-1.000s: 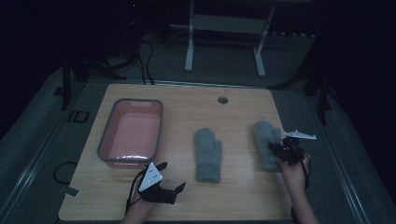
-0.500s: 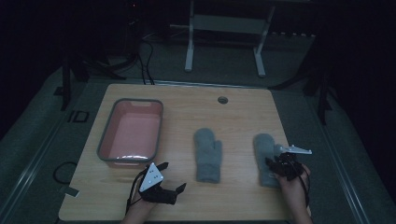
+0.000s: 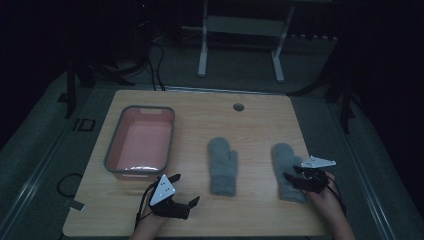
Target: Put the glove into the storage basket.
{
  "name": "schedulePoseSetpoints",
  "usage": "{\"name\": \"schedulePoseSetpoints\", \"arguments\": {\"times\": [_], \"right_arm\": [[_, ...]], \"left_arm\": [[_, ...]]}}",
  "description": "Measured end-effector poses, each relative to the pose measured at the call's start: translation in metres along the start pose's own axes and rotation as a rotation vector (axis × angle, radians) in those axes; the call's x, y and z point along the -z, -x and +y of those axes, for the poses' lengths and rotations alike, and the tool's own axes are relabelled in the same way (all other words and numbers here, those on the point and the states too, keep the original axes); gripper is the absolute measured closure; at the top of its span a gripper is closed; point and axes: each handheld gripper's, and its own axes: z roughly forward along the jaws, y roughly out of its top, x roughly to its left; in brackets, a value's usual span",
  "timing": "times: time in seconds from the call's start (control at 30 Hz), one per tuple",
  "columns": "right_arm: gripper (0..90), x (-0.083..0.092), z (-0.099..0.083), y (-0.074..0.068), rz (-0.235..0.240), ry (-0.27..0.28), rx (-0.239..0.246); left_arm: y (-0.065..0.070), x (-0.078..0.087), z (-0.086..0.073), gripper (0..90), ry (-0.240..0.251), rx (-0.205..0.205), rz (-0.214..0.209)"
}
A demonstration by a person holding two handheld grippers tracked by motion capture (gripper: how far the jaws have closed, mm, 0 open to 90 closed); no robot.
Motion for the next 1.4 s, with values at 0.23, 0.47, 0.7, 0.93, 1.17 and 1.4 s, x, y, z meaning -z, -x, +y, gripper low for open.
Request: {"name": "schedulePoseSetpoints", "arguments": {"times": [0.23, 0.47, 0.7, 0.93, 1.17, 1.4], "right_arm": [[77.0, -0.002, -0.004, -0.006, -0.033, 0.034, -0.038], [81.1, 0.008, 0.01, -0.014, -0.087, 0.042, -0.119], [81.1, 0.021, 0.039, -0.021, -0.116, 0.105, -0.147], [81.0, 0.024, 0.068, -0.045, -0.147, 0.123, -0.129], [81.0, 0.021, 0.091, -0.069, -0.106, 0.149, -0.105], [80.9, 0.012, 0.114, -0.097, -0.07, 0.195, -0.125]], "left_arm": [[0.0, 0.001, 0.0, 1.6, 0.003, -0.003, 0.002], [-0.001, 0.0, 0.0, 1.6, 0.004, -0.001, 0.006], [-0.002, 0.001, 0.001, 1.6, 0.005, 0.001, 0.009], [-0.002, 0.001, 0.001, 1.6, 0.007, 0.002, 0.01], [-0.001, 0.002, 0.001, 1.6, 0.008, 0.001, 0.011], [-0.001, 0.003, 0.002, 1.6, 0.011, -0.002, 0.007]]}}
